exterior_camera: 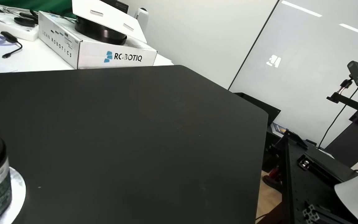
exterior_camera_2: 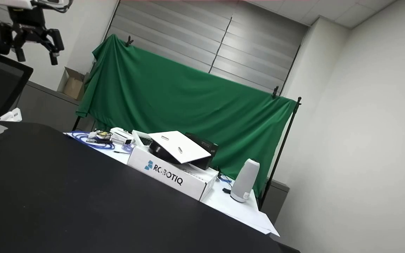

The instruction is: Move the bottle to the right

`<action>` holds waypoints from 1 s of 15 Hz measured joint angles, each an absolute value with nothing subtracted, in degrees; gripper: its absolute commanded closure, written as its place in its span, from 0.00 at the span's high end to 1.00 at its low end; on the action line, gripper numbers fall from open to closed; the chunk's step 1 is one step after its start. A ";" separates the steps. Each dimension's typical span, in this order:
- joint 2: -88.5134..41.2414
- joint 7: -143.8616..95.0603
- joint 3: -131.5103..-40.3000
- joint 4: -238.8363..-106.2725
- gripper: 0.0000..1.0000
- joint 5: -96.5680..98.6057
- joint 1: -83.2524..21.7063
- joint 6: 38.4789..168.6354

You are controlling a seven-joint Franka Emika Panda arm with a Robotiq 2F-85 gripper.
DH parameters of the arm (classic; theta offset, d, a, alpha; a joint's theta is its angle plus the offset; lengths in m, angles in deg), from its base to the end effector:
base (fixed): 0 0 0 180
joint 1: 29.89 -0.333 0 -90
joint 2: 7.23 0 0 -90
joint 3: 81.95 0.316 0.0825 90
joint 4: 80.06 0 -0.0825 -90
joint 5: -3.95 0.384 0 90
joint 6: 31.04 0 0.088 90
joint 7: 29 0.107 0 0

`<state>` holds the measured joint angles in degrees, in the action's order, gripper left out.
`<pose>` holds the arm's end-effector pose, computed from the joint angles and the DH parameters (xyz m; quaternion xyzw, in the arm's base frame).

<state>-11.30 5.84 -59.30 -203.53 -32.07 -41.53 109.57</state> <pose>0.4713 0.3189 0.3925 0.9486 0.2080 0.2126 0.1083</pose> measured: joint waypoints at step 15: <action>-21.83 -1.58 -64.38 -195.23 1.00 -28.48 -49.98 107.53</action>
<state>-21.83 -1.58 -64.38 -195.23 -28.48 -49.98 107.53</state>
